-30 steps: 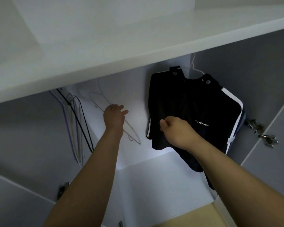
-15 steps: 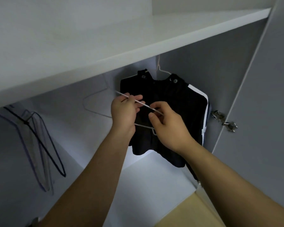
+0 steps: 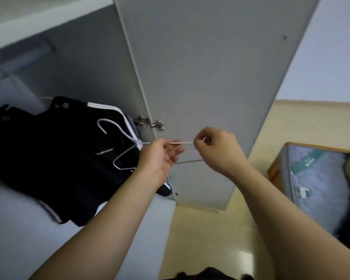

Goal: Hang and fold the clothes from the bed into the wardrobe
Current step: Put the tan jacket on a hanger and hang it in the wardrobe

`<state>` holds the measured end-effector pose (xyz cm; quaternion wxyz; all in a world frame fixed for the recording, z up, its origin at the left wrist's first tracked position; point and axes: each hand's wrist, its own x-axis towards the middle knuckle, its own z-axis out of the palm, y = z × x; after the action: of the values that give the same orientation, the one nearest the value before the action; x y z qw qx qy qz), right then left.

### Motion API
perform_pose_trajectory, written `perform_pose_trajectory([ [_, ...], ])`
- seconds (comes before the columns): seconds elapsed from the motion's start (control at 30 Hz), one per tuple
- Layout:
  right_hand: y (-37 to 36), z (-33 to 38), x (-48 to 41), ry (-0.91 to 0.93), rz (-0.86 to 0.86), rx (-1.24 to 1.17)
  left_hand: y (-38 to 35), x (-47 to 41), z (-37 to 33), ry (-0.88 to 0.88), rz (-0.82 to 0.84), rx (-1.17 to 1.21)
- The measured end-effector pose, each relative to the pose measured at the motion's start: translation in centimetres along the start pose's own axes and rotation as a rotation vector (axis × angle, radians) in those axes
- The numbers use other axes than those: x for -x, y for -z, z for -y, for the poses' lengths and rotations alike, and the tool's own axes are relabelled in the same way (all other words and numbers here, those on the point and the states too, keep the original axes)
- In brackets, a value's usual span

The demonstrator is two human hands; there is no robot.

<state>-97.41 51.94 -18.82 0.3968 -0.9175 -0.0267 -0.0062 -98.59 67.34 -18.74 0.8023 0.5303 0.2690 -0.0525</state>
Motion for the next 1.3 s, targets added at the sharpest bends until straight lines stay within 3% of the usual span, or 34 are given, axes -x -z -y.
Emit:
perform_pose_trajectory([
  [0.23, 9.7, -10.7, 7.3, -0.351, -0.163, 0.132, -10.7, 1.1, 10.0, 0.361, 0.328, -0.301],
  [0.5, 21.6, -22.7, 16.9, -0.692, -0.206, 0.150, -24.7, 5.3, 23.1, 0.561, 0.609, -0.754],
  [0.83, 28.7, -34.7, 24.2, -0.976, -0.309, 0.119, -36.4, 9.3, 34.2, 0.494, 0.630, -0.995],
  [1.13, 30.6, -39.4, 25.7, -1.064, -0.408, -0.185, -43.4, 9.9, 38.7, 0.497, 0.777, -1.106],
  [1.3, 29.8, -41.1, 23.5, -1.140, -0.547, -0.286, -47.3, 7.2, 40.6, 0.537, 0.830, -1.169],
])
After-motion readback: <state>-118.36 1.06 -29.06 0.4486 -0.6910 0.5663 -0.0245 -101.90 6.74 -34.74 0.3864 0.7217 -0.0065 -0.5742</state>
